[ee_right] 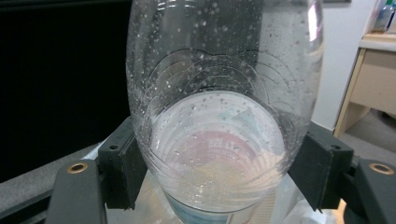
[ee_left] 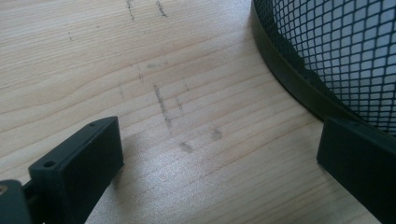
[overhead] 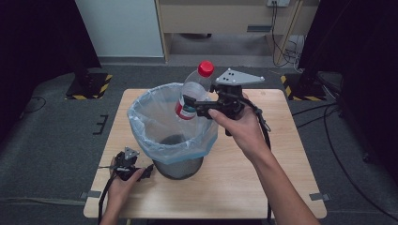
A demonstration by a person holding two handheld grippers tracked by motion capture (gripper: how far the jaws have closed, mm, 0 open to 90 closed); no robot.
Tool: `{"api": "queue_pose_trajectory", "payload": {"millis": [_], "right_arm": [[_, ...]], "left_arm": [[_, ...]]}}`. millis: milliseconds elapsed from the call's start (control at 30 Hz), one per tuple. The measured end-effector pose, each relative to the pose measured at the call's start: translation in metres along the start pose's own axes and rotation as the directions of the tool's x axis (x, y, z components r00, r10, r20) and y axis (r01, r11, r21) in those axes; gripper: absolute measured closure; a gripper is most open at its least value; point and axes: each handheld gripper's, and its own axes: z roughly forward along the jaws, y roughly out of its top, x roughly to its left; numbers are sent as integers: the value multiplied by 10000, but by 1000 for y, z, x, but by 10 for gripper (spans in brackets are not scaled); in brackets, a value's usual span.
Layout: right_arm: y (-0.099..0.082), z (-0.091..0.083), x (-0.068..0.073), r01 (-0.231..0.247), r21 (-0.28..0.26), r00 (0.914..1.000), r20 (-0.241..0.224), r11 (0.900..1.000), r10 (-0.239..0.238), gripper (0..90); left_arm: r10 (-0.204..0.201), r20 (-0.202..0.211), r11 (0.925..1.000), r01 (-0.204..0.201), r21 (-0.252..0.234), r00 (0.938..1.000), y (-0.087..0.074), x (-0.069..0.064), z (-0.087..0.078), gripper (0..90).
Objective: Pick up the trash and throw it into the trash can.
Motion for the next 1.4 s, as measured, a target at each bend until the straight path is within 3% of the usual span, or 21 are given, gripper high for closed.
{"api": "queue_pose_trajectory", "payload": {"millis": [267, 733, 767, 867, 1200, 1400], "right_arm": [[-18, 14, -2, -12, 570, 10000, 78, 9984, 7, 279], [-34, 22, -9, -159, 901, 9997, 200, 9958, 142, 267], [-36, 20, -10, -277, 772, 9992, 292, 9966, 255, 205], [-36, 18, -11, -350, 656, 9990, 305, 9972, 330, 150], [-32, -6, -21, -392, -351, 9965, 722, 9986, 417, 76], [-31, -21, -32, -519, -560, 9920, 1118, 9971, 579, 55]], "left_arm": [[3, 2, 10000, -3, 0, 10000, 0, 0, 0, 0], [-5, 7, 10000, 5, -2, 10000, 0, 0, 0, 0], [-4, 8, 10000, 4, -3, 10000, 0, 0, 0, 0], [-3, 9, 10000, 3, -3, 10000, 0, 0, 0, 0], [-11, 12, 10000, 11, -5, 10000, 0, 0, 0, 0], [-11, 10, 10000, 11, -6, 10000, 0, -1, 0, 0]]}}
